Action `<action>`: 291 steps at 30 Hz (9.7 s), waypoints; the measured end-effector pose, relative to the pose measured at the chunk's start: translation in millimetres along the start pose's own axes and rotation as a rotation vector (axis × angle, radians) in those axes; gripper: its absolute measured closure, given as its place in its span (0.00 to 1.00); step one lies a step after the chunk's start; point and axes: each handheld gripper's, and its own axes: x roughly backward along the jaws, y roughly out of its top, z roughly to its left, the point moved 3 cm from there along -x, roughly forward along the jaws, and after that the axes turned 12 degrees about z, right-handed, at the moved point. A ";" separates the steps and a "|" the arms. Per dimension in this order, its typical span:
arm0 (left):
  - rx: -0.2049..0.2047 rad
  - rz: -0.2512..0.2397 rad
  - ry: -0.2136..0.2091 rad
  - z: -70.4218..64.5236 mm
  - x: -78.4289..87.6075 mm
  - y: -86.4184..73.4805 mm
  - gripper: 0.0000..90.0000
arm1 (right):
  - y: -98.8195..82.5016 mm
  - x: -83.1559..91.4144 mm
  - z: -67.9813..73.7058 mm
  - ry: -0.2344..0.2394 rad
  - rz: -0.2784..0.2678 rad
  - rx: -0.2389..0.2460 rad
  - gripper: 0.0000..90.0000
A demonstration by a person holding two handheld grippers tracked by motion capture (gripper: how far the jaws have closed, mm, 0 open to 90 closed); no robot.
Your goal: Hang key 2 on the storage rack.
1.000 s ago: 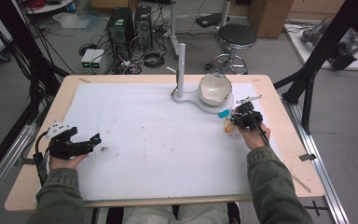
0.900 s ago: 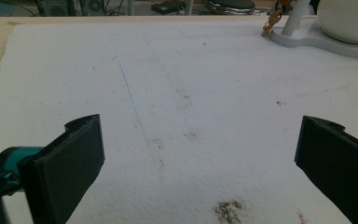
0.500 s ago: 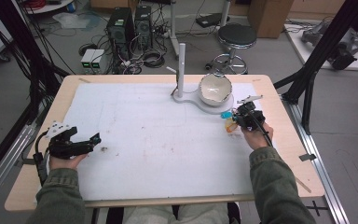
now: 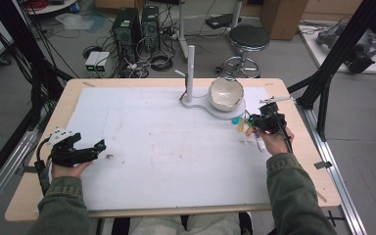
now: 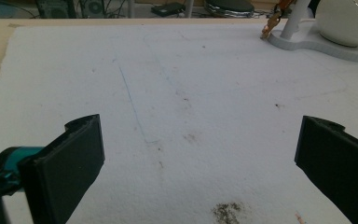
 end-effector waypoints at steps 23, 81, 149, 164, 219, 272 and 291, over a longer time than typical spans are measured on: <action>0.004 -0.005 -0.003 0.1 -0.4 0.8 0.02 | 11.2 37.9 -7.4 0.096 -0.048 -0.046 0.92; 0.009 -0.008 -0.003 0.5 0.3 0.8 0.02 | 75.5 104.1 30.9 0.287 -0.101 0.052 0.92; 0.022 -0.025 -0.006 2.9 1.1 1.6 0.02 | 183.6 64.8 112.4 0.418 -0.074 0.165 0.92; 0.030 -0.025 -0.008 2.5 1.7 1.1 0.02 | 194.1 53.2 101.6 0.453 -0.071 0.118 0.92; 0.032 -0.029 -0.006 6.2 3.2 0.3 0.03 | 192.5 24.2 90.6 0.297 -0.006 0.058 0.15; 0.038 -0.028 0.002 6.6 3.9 0.3 0.03 | 94.7 34.5 51.2 0.202 -0.032 0.063 0.01; 0.036 -0.026 0.002 6.2 4.8 0.0 0.03 | 49.2 39.8 48.4 0.197 -0.089 0.067 0.01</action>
